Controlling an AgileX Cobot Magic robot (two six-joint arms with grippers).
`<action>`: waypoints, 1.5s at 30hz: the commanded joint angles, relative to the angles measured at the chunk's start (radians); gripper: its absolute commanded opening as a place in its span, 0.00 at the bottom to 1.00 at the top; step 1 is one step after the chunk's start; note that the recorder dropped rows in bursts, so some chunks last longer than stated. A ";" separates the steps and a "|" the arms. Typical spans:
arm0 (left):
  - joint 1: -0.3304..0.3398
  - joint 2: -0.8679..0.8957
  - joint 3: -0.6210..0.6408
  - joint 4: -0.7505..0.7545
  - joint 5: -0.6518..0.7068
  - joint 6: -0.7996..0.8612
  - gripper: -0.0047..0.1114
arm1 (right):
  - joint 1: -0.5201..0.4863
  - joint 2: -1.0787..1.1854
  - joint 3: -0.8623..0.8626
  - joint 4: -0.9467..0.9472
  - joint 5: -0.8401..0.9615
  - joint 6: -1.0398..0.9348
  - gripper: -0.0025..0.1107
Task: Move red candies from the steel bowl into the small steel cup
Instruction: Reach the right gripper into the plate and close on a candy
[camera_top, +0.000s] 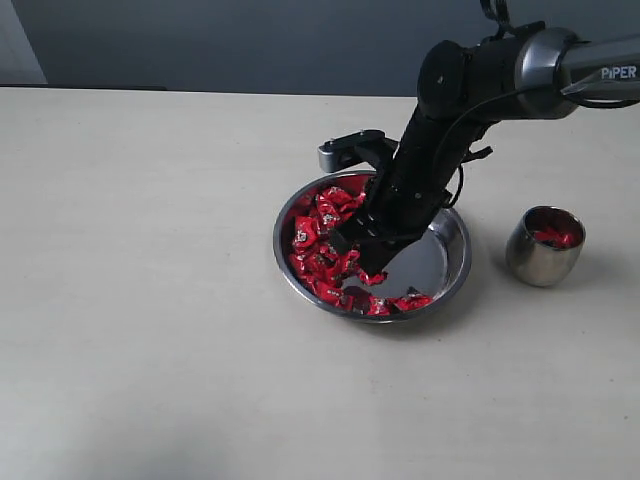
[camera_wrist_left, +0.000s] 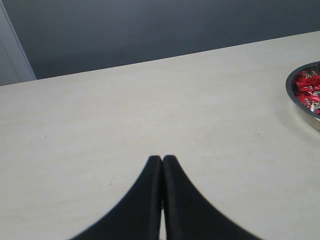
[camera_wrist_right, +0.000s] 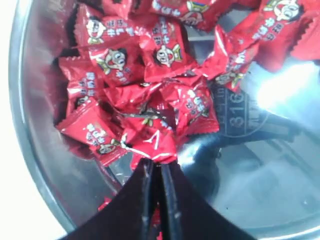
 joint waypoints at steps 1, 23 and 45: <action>-0.011 -0.004 -0.001 0.002 -0.005 -0.006 0.04 | -0.001 -0.015 0.001 -0.042 -0.006 0.023 0.06; -0.011 -0.004 -0.001 0.002 -0.005 -0.006 0.04 | -0.001 -0.015 0.001 -0.228 0.020 0.105 0.38; -0.011 -0.004 -0.001 0.002 -0.005 -0.006 0.04 | -0.001 0.023 0.001 -0.226 0.052 0.119 0.17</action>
